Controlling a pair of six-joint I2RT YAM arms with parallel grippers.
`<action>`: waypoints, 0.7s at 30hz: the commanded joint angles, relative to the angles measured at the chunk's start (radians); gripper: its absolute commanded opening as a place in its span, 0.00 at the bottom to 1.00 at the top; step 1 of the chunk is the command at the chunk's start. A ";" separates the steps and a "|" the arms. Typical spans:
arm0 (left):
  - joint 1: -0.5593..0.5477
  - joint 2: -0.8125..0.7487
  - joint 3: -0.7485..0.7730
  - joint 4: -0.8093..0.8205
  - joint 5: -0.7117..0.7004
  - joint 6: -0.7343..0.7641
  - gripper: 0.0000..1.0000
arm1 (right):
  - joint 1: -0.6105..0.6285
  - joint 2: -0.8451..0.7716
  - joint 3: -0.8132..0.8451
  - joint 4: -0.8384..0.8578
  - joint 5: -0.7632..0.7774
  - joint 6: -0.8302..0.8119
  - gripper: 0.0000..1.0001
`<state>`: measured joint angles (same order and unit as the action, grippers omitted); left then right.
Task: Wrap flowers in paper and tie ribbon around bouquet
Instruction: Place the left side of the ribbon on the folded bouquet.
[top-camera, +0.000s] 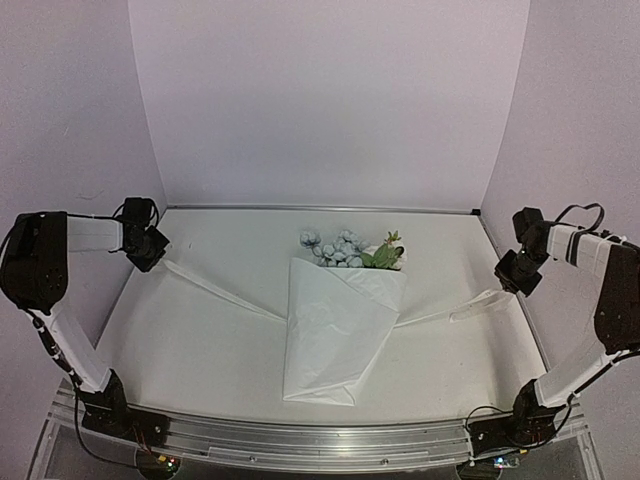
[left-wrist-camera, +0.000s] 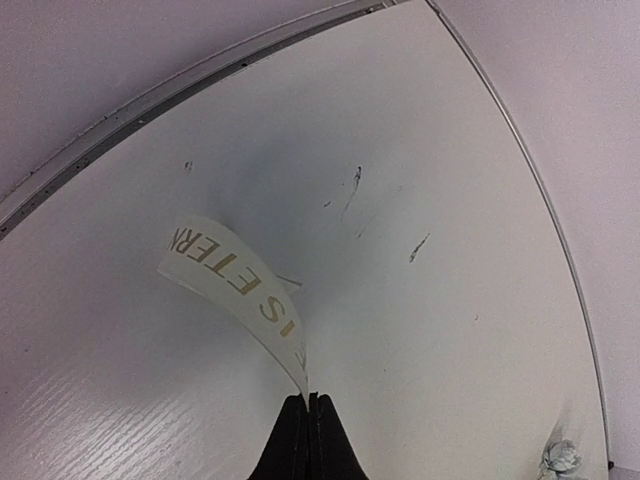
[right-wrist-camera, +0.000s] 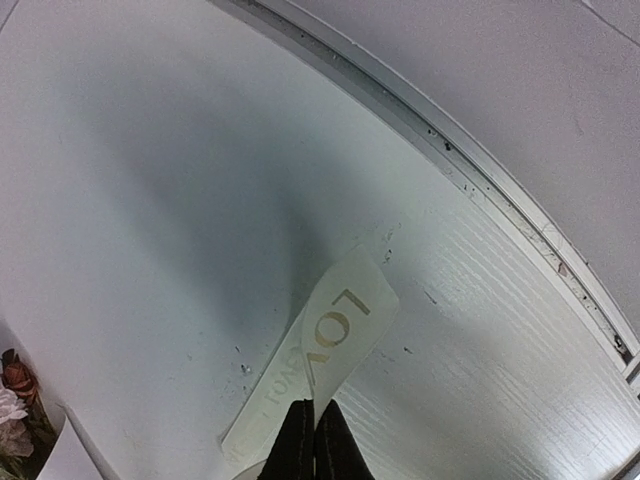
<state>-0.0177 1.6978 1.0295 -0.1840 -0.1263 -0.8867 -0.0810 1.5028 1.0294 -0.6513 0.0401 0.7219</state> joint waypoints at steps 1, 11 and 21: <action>0.000 0.019 0.052 0.029 0.058 0.005 0.00 | -0.026 -0.021 0.013 -0.025 0.003 -0.010 0.00; -0.003 0.054 0.030 0.095 0.154 -0.007 0.00 | -0.083 -0.010 0.053 -0.044 -0.012 -0.008 0.00; -0.011 -0.053 -0.016 0.164 0.129 0.068 0.00 | -0.062 -0.121 -0.023 -0.048 -0.101 -0.006 0.00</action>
<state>-0.0185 1.7416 1.0299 -0.1191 -0.0081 -0.8815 -0.1623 1.4811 1.0512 -0.6903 -0.0109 0.7184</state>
